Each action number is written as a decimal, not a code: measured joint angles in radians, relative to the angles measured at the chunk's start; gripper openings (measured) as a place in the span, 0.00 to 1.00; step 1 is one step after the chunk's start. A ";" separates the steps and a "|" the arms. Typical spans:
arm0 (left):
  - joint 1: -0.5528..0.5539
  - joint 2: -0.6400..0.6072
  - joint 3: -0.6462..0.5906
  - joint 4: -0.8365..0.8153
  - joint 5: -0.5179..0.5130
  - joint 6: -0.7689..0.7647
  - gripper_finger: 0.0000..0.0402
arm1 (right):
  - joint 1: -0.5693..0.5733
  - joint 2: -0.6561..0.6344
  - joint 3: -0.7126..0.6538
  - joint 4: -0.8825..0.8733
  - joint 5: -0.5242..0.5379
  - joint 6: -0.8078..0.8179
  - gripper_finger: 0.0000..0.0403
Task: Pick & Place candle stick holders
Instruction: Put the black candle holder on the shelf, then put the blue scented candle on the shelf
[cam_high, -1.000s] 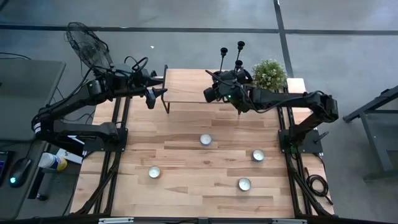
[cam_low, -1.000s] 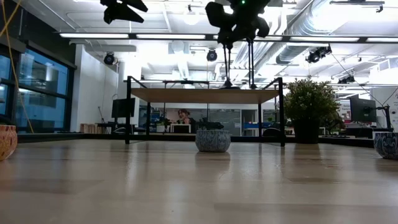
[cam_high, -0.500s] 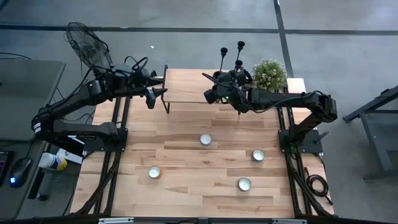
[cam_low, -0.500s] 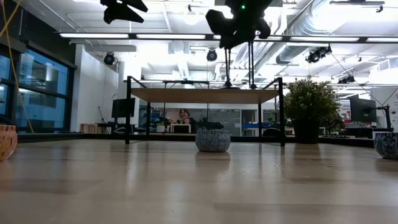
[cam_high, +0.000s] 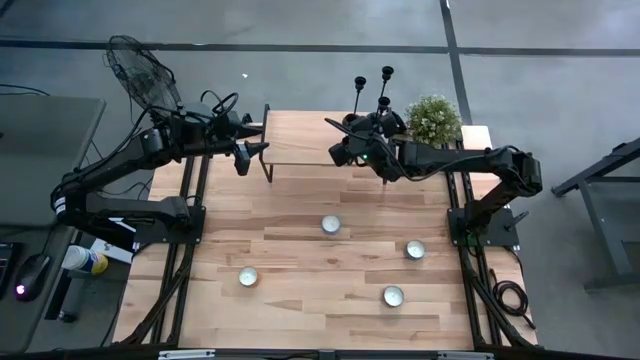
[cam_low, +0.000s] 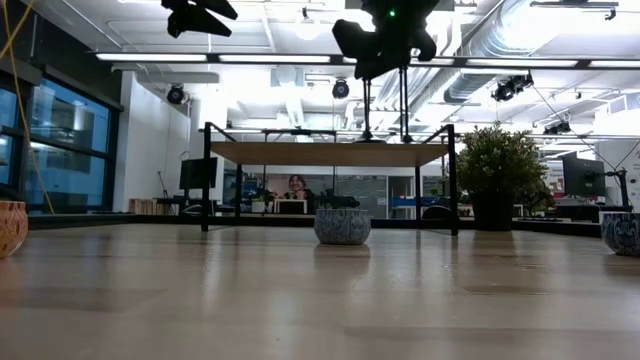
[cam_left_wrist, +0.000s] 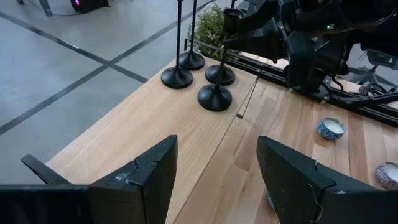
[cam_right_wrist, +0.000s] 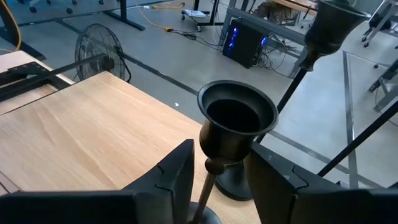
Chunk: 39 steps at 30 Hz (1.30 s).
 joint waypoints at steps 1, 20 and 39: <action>0.000 0.000 0.000 0.000 0.000 0.000 0.54 | -0.001 0.000 0.000 0.000 -0.002 0.001 0.34; 0.000 0.000 0.000 -0.001 0.002 0.000 0.54 | -0.005 -0.085 0.000 -0.176 -0.031 0.019 0.51; 0.000 0.000 0.000 -0.002 -0.002 0.011 0.54 | -0.005 -0.265 -0.001 -0.577 -0.389 0.108 0.51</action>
